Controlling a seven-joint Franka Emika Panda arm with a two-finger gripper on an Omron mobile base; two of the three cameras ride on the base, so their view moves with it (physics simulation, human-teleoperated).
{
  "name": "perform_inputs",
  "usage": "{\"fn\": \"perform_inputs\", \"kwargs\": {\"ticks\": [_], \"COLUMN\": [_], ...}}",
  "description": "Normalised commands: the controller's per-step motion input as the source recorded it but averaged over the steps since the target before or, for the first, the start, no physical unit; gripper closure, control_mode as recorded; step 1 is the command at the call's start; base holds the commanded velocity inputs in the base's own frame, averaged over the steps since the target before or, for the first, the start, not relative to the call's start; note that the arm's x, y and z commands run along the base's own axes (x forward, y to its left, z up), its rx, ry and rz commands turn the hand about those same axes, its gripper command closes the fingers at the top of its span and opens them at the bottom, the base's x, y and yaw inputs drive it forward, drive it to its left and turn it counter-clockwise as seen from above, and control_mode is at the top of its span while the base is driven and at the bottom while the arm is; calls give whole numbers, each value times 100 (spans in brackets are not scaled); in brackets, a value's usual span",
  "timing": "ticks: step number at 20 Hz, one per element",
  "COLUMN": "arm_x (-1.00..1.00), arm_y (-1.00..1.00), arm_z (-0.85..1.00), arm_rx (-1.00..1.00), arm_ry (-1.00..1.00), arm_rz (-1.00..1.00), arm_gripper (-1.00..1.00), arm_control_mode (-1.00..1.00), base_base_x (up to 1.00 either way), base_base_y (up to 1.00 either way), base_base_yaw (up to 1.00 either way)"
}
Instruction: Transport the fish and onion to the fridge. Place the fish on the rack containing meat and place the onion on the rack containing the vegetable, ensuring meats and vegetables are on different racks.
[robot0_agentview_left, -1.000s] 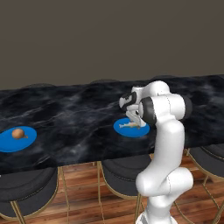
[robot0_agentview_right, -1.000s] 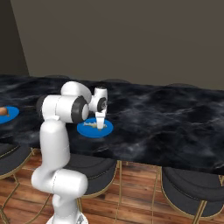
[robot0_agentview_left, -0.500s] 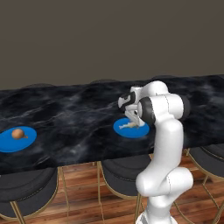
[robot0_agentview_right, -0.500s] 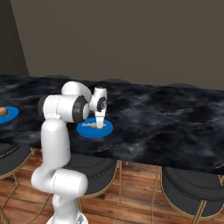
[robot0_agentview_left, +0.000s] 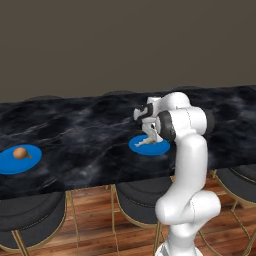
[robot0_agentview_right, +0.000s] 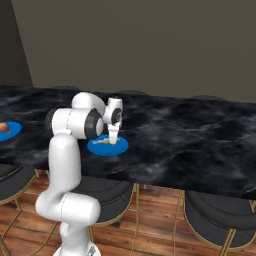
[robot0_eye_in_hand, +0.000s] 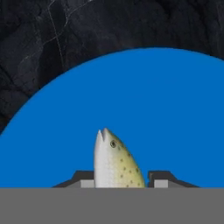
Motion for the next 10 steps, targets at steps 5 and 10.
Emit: {"fn": "perform_inputs", "kwargs": {"ticks": [5, 10], "arm_x": [-45, -73], "arm_y": [-3, -12], "arm_z": [39, 70], "arm_rx": [0, 1], "arm_ry": [8, 5], "arm_rz": [-14, -13], "arm_gripper": [100, 100], "arm_control_mode": [-100, -100], "base_base_x": [0, 0], "base_base_y": [0, 0], "base_base_yaw": [0, 0]}}
